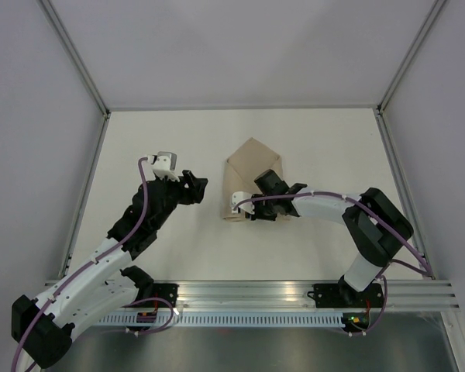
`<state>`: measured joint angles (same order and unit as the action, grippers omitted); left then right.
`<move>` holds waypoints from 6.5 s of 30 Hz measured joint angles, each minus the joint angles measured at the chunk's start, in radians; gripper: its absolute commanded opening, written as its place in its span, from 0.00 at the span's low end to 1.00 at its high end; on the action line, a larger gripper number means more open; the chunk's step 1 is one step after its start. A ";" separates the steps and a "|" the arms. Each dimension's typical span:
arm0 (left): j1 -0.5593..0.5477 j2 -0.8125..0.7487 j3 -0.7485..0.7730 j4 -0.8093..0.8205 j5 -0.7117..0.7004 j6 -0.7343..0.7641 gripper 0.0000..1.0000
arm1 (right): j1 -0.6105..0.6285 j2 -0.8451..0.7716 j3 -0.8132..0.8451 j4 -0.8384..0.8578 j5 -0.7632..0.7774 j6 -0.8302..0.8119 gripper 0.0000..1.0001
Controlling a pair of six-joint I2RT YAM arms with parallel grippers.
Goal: Fold the napkin, place the utensils inside, and roll it up
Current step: Roll the napkin with the utensil
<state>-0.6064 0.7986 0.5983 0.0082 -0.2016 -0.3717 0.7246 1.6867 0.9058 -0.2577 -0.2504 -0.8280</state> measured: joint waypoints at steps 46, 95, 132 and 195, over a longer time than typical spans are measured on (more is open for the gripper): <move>-0.539 0.616 -0.016 0.344 -0.105 0.609 0.82 | -0.289 0.362 0.406 -0.744 -0.550 -0.158 0.14; -0.583 1.016 0.251 0.256 -0.051 0.849 0.02 | -0.301 0.390 0.422 -0.786 -0.569 -0.125 0.20; -0.230 1.108 0.525 -0.163 0.770 0.629 0.02 | -0.520 0.008 0.202 -0.613 -0.501 -0.119 0.56; -0.045 1.369 0.800 -0.371 1.246 0.458 0.48 | -0.177 -0.102 -0.113 -0.076 -0.277 -0.056 0.14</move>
<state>-0.6518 2.1681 1.3987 -0.3626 1.0447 0.0860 0.5472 1.5845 0.7925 -0.3336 -0.5270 -0.8845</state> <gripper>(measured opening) 0.464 0.251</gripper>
